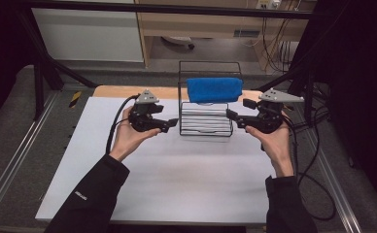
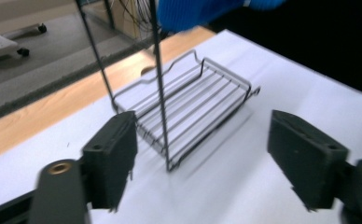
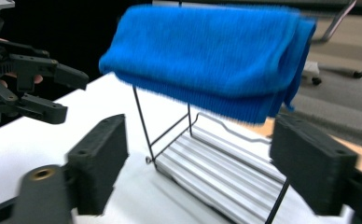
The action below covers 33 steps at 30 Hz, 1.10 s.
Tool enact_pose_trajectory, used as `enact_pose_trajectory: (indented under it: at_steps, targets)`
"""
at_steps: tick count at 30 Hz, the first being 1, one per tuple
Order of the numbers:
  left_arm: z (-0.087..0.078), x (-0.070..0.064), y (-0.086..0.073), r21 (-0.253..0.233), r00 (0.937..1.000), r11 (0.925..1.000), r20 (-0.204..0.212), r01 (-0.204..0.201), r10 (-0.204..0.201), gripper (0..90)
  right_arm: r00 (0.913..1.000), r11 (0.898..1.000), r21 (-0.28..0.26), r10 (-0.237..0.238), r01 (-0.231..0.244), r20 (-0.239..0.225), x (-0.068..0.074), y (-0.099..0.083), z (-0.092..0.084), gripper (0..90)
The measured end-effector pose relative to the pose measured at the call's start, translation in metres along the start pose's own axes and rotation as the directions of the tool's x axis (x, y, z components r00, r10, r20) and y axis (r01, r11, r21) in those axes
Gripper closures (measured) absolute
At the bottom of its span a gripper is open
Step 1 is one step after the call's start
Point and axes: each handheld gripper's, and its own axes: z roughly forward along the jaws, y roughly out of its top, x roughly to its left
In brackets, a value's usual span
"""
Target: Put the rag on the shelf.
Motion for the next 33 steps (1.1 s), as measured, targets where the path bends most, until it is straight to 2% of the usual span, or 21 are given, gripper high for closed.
enact_pose_trajectory:
  at_steps: [3, 8, 12, 17, 25, 32, 33]
  targets:
    - [-0.004, 0.004, -0.018, 0.046, 0.9998, 0.9989, -0.018, -0.001, 0.002, 11.7, 1.0000, 1.000, 0.015, 0.005, -0.005, -0.005, 0.000, -0.009, -0.001, 13.7]
    - [-0.010, 0.010, -0.049, 0.087, 0.9992, 0.9958, -0.032, 0.028, -0.025, 7.3, 0.9999, 0.998, 0.059, 0.012, -0.012, 0.001, -0.001, -0.029, 0.001, 9.3]
    - [-0.017, 0.014, -0.074, 0.088, 0.9980, 0.9945, -0.035, 0.055, -0.052, 6.8, 1.0000, 0.996, 0.086, 0.007, -0.007, -0.001, -0.003, -0.044, 0.004, 6.4]
    - [-0.024, 0.018, -0.102, 0.098, 0.9969, 0.9925, -0.041, 0.072, -0.068, 6.9, 0.9997, 0.994, 0.109, 0.024, -0.024, -0.003, -0.004, -0.066, 0.008, 2.6]
    - [-0.041, 0.024, -0.138, 0.081, 0.9956, 0.9928, -0.037, 0.089, -0.086, 7.6, 0.9976, 0.989, 0.141, 0.059, -0.053, -0.035, -0.004, -0.104, 0.007, 0.7]
    - [-0.051, 0.030, -0.164, 0.088, 0.9922, 0.9893, -0.055, 0.117, -0.112, 7.7, 0.9965, 0.982, 0.173, 0.076, -0.069, -0.035, -0.006, -0.132, 0.001, 0.7]
    - [-0.053, 0.031, -0.168, 0.089, 0.9916, 0.9886, -0.057, 0.121, -0.116, 7.7, 0.9971, 0.984, 0.170, 0.067, -0.060, -0.037, -0.007, -0.136, 0.000, 0.7]
